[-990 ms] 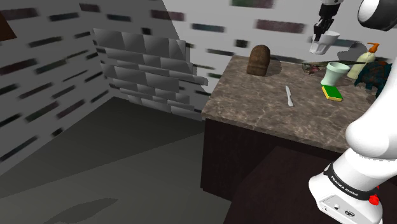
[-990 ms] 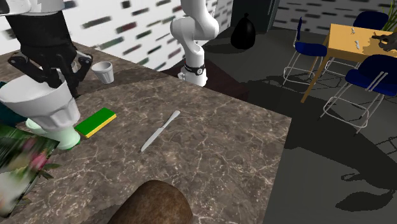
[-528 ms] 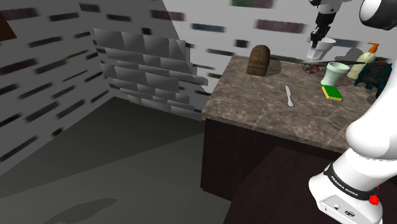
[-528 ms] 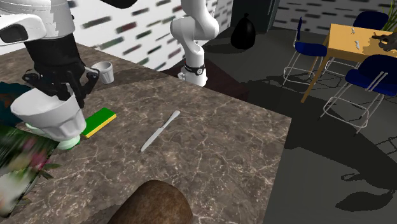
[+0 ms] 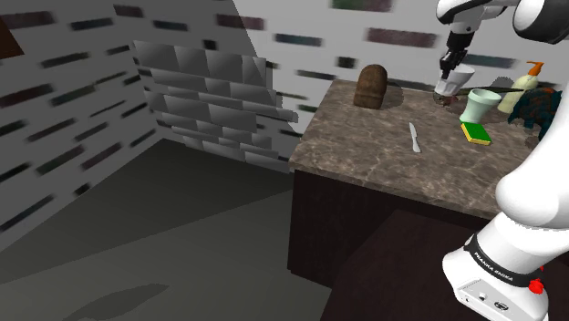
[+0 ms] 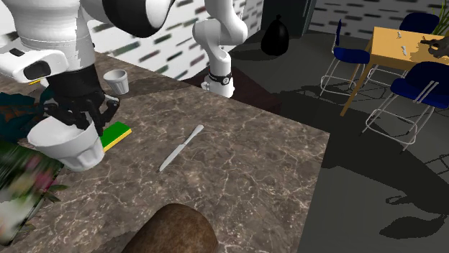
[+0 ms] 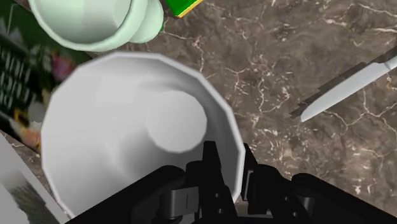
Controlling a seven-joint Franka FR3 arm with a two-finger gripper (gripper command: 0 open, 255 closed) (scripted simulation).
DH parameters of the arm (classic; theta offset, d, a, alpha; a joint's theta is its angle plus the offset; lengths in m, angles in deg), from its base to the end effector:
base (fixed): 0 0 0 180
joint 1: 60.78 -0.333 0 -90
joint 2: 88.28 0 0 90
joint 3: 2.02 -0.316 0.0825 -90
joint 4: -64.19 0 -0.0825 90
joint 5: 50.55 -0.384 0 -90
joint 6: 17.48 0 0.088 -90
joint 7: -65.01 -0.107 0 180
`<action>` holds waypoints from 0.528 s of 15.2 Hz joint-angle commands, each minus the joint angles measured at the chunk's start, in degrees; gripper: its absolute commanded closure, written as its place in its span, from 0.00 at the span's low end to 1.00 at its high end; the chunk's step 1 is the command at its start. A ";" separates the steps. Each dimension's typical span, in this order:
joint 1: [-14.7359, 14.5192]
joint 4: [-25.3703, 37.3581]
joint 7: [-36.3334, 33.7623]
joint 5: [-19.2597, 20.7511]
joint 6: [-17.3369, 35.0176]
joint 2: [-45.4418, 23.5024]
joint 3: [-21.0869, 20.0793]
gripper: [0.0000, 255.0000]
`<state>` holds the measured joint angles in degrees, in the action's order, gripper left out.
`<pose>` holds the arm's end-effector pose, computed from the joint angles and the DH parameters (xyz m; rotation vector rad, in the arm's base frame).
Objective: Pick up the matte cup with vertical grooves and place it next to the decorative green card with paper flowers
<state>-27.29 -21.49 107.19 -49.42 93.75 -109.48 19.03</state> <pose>0.4185 -0.5303 0.4795 2.9561 -0.2670 -0.0656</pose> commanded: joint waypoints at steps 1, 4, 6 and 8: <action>-0.07 -1.26 -0.16 -0.01 1.44 -0.13 -0.04 1.00; -0.10 -3.09 -0.32 -0.07 3.59 -0.48 -0.11 1.00; -0.11 -4.21 -0.42 -0.14 4.99 -0.78 -0.17 1.00; -0.10 -5.28 -0.50 -0.22 6.38 -1.12 -0.23 1.00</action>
<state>-27.49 -26.26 106.60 -49.57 99.36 -110.41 18.81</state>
